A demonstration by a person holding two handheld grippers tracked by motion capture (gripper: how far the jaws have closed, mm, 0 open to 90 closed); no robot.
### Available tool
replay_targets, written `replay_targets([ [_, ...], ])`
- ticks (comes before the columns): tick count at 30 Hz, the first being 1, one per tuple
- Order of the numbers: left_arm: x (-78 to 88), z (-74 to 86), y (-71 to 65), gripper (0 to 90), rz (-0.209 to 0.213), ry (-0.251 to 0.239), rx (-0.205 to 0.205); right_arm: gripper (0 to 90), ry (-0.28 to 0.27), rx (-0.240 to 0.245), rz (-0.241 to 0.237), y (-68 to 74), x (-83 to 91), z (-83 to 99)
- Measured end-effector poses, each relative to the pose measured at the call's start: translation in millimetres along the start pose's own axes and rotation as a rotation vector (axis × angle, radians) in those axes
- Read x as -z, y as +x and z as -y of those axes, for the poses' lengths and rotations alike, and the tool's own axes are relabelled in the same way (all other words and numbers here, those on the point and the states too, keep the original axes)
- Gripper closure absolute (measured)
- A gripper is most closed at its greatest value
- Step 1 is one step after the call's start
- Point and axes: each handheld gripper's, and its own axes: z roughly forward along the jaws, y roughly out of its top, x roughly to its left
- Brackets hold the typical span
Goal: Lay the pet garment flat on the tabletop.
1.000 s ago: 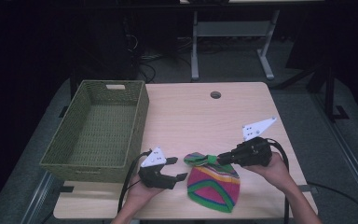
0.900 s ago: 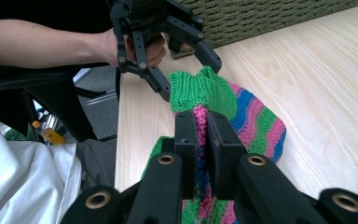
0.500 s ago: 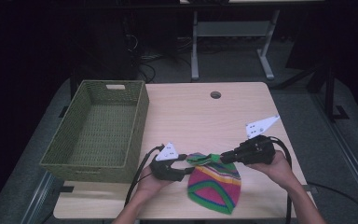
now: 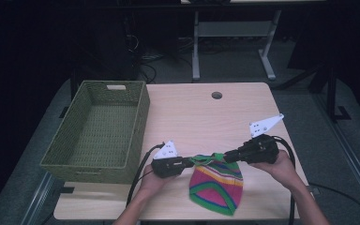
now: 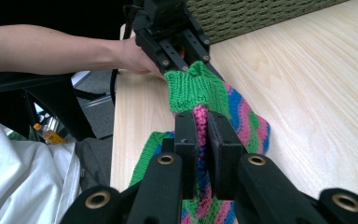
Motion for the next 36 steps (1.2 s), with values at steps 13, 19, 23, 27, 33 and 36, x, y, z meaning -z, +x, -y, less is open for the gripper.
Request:
replay_targets([
  [13,15.3,-3.3,-6.7,83.4,-0.023,-0.001,-0.029,83.0,0.033,-0.004,0.061,-2.5,3.2,3.3],
  [19,22.7,-5.9,-7.8,83.6,-0.038,-0.012,-0.029,83.0,0.045,-0.004,0.083,-3.4,1.9,1.8],
  [23,26.3,-9.2,-8.3,83.6,-0.042,-0.004,-0.038,83.0,0.048,0.000,0.088,-3.2,1.3,-0.7],
  [27,30.5,-12.5,-7.7,83.7,-0.047,-0.002,-0.043,83.0,0.048,0.007,0.091,-3.1,1.5,-3.5],
  [33,33.9,-17.2,-7.8,84.2,-0.052,-0.008,-0.045,83.1,0.044,0.006,0.098,-4.7,2.3,-4.7],
  [36,34.8,-19.5,-7.3,84.4,-0.054,-0.002,-0.043,83.1,0.041,0.001,0.097,-5.7,2.4,-5.5],
])
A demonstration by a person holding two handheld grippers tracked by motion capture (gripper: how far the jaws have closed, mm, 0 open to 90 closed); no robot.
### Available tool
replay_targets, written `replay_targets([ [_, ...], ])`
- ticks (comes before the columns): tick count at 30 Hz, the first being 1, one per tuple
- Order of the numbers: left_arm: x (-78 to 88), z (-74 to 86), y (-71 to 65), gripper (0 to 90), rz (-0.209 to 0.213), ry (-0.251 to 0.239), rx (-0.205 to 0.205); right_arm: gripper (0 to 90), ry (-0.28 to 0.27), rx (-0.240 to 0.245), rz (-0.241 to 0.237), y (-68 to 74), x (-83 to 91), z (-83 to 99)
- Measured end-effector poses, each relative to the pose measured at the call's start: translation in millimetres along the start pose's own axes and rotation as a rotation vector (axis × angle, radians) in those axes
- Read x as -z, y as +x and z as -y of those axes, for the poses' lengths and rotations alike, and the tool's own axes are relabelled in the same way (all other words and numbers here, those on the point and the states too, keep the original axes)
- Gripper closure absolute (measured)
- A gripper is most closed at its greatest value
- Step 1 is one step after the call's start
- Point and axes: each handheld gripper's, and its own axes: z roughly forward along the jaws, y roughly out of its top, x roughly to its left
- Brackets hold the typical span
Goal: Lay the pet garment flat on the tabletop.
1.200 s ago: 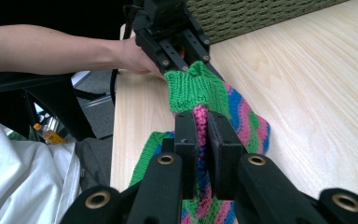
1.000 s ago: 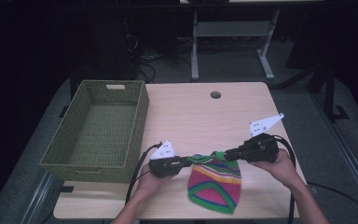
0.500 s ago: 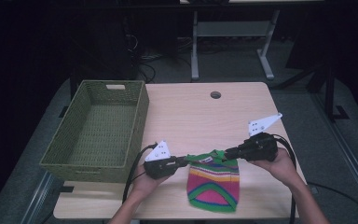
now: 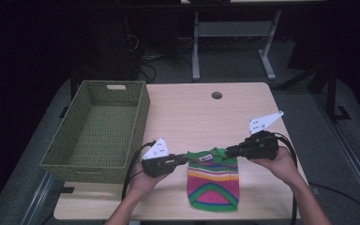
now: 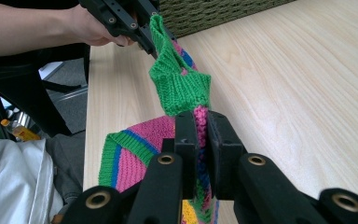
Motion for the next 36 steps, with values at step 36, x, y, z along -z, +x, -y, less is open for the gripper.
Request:
replay_targets([
  [36,5.9,-23.0,12.6,84.7,-0.048,0.053,0.004,83.1,0.020,-0.004,0.036,-6.4,0.0,-12.4],
])
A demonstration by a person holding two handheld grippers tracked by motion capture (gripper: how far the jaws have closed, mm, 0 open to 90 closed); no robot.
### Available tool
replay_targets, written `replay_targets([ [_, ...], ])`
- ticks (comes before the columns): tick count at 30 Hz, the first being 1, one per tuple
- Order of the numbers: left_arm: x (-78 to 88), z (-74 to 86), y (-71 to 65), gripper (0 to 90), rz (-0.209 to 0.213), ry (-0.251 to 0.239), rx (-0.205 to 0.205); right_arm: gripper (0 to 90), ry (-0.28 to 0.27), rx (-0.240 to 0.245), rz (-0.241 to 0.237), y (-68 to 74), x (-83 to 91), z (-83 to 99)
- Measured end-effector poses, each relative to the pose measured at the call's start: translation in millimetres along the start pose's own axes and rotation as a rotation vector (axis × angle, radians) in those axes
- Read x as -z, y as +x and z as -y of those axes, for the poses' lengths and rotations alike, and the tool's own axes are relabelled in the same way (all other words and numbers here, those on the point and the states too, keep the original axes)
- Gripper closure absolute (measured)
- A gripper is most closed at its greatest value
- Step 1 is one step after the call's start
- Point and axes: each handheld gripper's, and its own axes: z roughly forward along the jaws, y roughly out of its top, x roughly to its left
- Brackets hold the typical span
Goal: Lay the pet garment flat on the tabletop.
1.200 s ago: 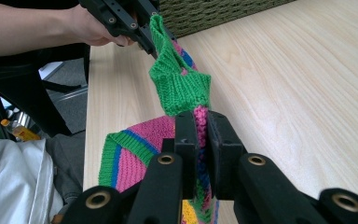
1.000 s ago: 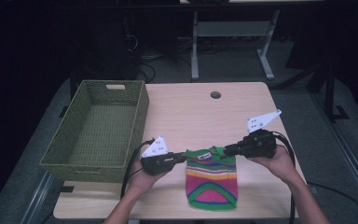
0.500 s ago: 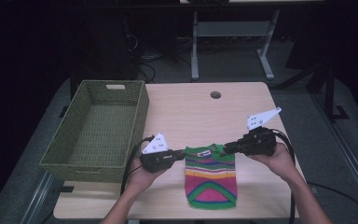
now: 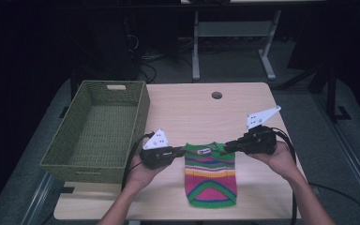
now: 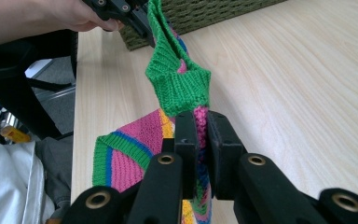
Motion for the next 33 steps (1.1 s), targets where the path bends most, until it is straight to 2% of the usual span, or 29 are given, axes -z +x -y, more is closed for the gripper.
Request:
replay_targets([
  [12,-11.3,-11.2,10.0,84.6,-0.029,0.033,0.007,83.1,0.018,-0.021,0.032,-11.8,2.3,-4.1],
  [17,-21.2,-15.3,18.5,84.6,-0.041,0.047,0.036,83.0,0.021,-0.047,0.048,-23.5,2.8,-6.3],
  [22,-26.0,-17.1,24.1,84.6,-0.057,0.057,0.036,82.8,0.028,-0.059,0.055,-30.1,0.7,-7.7],
  [33,-37.3,-16.3,37.2,84.5,-0.080,0.079,0.068,82.6,0.030,-0.096,0.073,-45.9,-5.1,-9.2],
])
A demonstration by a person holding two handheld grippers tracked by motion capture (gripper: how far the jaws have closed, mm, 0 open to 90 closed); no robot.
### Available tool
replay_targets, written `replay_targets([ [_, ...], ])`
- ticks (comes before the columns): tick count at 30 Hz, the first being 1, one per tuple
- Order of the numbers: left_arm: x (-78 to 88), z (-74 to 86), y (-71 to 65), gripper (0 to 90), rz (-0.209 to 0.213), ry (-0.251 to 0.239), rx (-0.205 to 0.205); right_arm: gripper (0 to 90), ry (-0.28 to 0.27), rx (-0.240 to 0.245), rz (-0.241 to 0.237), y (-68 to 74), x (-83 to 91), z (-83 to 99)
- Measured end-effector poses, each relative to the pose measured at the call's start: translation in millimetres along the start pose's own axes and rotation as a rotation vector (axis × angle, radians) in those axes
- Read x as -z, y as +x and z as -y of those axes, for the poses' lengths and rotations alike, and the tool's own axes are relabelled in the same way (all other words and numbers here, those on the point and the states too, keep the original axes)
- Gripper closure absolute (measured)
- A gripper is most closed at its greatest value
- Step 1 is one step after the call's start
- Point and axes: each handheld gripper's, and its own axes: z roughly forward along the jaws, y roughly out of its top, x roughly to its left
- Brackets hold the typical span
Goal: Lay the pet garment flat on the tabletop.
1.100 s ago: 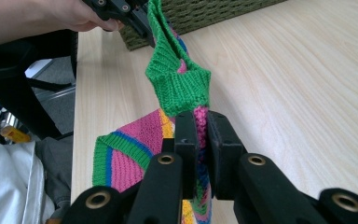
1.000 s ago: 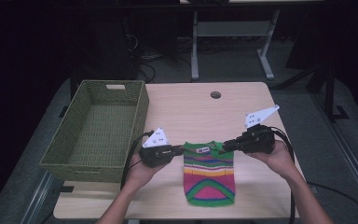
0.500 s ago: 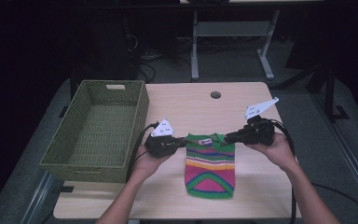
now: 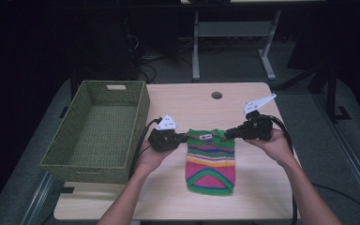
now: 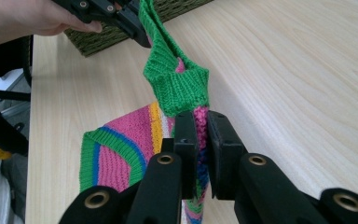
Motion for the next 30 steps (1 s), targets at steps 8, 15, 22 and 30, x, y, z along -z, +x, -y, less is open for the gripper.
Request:
replay_targets([
  [8,-8.4,-3.0,5.7,84.4,-0.011,0.008,0.016,82.4,-0.005,-0.013,0.013,-6.7,-2.5,0.3],
  [15,-18.8,-6.9,9.4,84.3,-0.016,0.024,0.020,81.9,-0.015,-0.039,0.025,-16.5,-2.4,3.6],
  [22,-24.9,-4.3,13.2,84.3,-0.023,0.028,0.040,81.5,-0.020,-0.062,0.030,-25.6,-5.5,5.6],
  [30,-27.2,-0.9,20.8,84.3,-0.049,0.033,0.066,80.4,-0.020,-0.090,0.052,-39.5,-10.8,3.5],
])
